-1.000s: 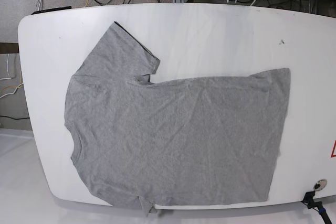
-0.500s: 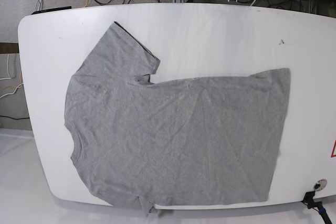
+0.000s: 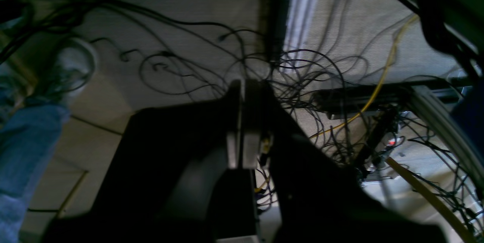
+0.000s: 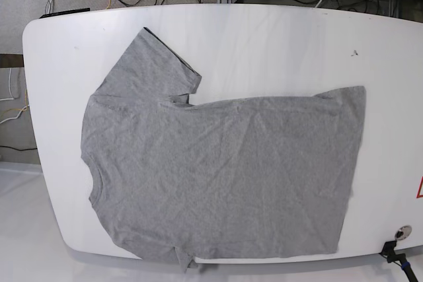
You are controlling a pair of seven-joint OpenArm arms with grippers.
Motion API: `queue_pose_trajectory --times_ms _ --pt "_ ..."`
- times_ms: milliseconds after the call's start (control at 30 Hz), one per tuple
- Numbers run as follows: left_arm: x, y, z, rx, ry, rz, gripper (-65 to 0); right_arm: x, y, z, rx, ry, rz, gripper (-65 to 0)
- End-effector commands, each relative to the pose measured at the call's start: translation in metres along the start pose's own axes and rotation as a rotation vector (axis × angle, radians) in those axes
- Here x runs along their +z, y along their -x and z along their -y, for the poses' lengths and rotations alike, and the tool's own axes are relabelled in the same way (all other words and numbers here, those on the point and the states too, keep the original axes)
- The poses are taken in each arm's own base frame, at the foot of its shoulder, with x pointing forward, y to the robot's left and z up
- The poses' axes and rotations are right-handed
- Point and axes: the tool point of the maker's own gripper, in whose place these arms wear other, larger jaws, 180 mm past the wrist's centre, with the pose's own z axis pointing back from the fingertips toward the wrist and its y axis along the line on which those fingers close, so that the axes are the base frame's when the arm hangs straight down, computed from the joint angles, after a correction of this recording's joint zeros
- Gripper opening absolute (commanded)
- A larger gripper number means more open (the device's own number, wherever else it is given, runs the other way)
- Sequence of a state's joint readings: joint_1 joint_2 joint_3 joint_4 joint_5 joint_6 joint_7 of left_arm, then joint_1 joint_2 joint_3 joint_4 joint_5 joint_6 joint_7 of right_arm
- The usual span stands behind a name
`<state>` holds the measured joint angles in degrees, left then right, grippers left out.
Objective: Fold the T-shirt properly
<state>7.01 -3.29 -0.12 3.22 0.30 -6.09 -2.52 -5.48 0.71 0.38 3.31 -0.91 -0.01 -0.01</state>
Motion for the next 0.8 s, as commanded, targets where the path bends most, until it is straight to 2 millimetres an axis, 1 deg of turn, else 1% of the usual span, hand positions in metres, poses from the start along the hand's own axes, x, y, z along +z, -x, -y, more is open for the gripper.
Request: queue_pose_trajectory --times_ms 0,33,133,200,233,267,333,367,433,500,567,700,767 --pt "0.003 0.001 -0.019 0.009 -0.026 0.025 -65.0 0.000 0.017 0.014 -0.030 0.020 -0.016 -65.0" --pt "0.005 0.003 -0.024 0.008 -0.026 0.036 -65.0 0.001 0.022 0.019 -0.046 0.028 -0.013 -65.0" --pt "0.014 0.009 -0.051 0.002 -0.046 0.061 -65.0 0.005 0.040 0.039 -0.132 0.031 0.004 -65.0" --pt "0.021 0.015 -0.062 -0.008 -0.043 0.073 -65.0 0.009 0.042 0.047 -0.181 0.009 0.037 -65.0" --pt "0.025 0.019 -0.068 -0.012 -0.047 0.075 -65.0 0.014 0.048 0.055 -0.198 0.006 0.048 -65.0" --pt "0.024 0.019 -0.062 -0.006 -0.041 0.104 -65.0 0.013 0.078 0.044 -0.170 0.007 -0.042 -65.0" --pt "0.027 0.032 -0.063 -0.011 -0.035 0.096 -65.0 0.018 0.089 0.052 -0.171 0.012 -0.064 -65.0" --pt "0.029 0.037 -0.065 -0.013 -0.035 0.095 -65.0 0.020 0.098 0.057 -0.167 0.019 -0.084 -65.0" --pt "0.034 0.048 -0.067 -0.023 -0.035 0.091 -65.0 0.026 0.106 0.069 -0.161 0.034 -0.095 -65.0" --pt "0.039 0.056 -0.069 -0.027 -0.037 0.092 -65.0 0.031 0.110 0.081 -0.150 0.048 -0.097 -65.0" --pt "0.045 0.060 -0.073 -0.035 -0.039 0.099 -65.0 0.038 0.109 0.094 -0.132 0.063 -0.074 -65.0" --pt "0.059 0.065 -0.077 -0.049 -0.040 0.136 -65.0 0.056 0.094 0.114 -0.091 0.087 0.011 -65.0" --pt "0.066 0.061 -0.080 -0.056 -0.041 0.168 -65.0 0.067 0.081 0.116 -0.069 0.083 0.066 -65.0"
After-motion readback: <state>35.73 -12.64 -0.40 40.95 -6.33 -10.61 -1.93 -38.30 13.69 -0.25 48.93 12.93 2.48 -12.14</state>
